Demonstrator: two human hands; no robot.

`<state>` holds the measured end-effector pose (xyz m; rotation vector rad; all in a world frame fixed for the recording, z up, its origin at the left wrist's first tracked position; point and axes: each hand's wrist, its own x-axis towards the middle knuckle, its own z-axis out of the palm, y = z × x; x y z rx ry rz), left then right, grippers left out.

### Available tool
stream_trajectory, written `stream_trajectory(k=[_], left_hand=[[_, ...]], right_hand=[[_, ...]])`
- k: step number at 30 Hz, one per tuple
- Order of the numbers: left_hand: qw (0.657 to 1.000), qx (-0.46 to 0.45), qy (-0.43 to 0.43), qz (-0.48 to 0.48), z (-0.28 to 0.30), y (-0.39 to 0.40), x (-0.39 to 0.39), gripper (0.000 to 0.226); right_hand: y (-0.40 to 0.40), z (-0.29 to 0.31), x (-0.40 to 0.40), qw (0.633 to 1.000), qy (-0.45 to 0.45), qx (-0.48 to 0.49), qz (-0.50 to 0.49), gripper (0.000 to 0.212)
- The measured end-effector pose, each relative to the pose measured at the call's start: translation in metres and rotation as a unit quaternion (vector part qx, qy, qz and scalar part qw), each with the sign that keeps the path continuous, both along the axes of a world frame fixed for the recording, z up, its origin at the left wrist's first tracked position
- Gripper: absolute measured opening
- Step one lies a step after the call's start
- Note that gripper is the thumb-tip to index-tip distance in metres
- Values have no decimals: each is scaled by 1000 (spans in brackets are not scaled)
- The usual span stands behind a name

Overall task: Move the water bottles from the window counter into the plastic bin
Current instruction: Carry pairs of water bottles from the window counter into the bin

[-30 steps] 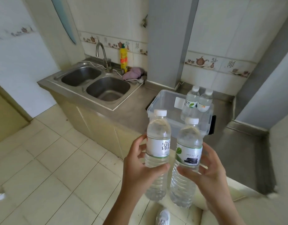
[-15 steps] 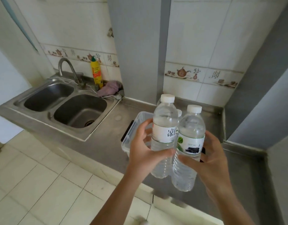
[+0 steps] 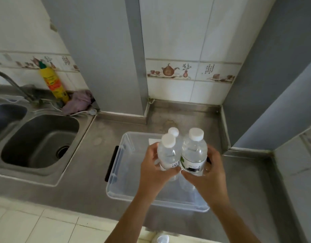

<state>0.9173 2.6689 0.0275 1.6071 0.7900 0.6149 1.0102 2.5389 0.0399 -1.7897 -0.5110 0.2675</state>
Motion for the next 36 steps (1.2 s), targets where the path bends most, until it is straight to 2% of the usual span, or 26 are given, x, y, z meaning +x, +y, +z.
stream_trajectory(k=[12,15,18,21,24,30,33,36], left_hand=[[999,28,32,-30,-43,12,10,74],[997,48,37,-38,-43,12,11,76],[995,85,30,-44,-44,12,13,75],[992,114,23,-56,-45,11,13,76],[986,149,20,-77,-45,13,12,77],[981,143,72,-106,-40,16,5,78],[979,137,85,-127,-33,15,-2,77],[967,205,80,-132,-21,16,-10,74]], right_hand=[[14,-33,-3,989,-56,-123,-65,77],[14,-38,-4,984,-70,-145,-74,81],[14,-36,-6,984,-57,-147,-76,85],[15,-34,-9,986,-53,-137,-80,79],[15,-30,-14,984,-97,-125,-84,72],[6,-24,-21,962,-179,-190,-76,74],[1,-18,-25,936,-230,-255,-82,71],[-5,-11,-32,912,-263,-300,-97,65]])
